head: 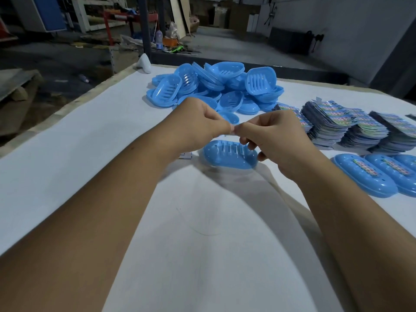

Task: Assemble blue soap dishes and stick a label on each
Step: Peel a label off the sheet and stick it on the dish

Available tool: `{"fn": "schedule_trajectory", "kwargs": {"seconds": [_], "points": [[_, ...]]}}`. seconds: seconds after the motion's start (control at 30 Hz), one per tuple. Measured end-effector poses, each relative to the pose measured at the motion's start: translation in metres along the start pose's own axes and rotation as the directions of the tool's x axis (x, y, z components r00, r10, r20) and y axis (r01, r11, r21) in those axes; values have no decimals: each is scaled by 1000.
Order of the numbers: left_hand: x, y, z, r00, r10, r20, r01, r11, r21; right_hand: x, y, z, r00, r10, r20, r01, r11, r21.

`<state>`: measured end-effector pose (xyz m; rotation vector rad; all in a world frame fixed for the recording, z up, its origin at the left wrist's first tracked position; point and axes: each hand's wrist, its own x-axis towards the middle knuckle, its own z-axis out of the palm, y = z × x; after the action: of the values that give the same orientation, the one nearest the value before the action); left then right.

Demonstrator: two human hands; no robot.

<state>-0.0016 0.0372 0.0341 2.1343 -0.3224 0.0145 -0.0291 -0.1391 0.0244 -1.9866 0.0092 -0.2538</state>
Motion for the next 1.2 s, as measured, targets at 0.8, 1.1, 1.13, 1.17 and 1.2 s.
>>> {"fn": "schedule_trajectory", "kwargs": {"seconds": [0.8, 1.1, 1.13, 1.17, 1.2], "points": [[12, -15, 3, 988, -102, -117, 101, 995, -21, 6, 8, -7, 998, 59, -26, -62, 991, -117], [13, -19, 8, 989, -131, -70, 132, 991, 4, 8, 10, -9, 991, 128, -32, -130, 984, -122], [13, -20, 10, 988, -140, -70, 140, 990, -1, 8, 10, -9, 990, 133, -35, -137, 982, -131], [13, -21, 11, 987, -149, -67, 148, 989, -25, 8, 11, -9, 990, 139, -37, -143, 980, -141], [13, -23, 13, 985, -163, -57, 159, 985, -67, 8, 11, -9, 989, 145, -37, -149, 977, -152]]}}
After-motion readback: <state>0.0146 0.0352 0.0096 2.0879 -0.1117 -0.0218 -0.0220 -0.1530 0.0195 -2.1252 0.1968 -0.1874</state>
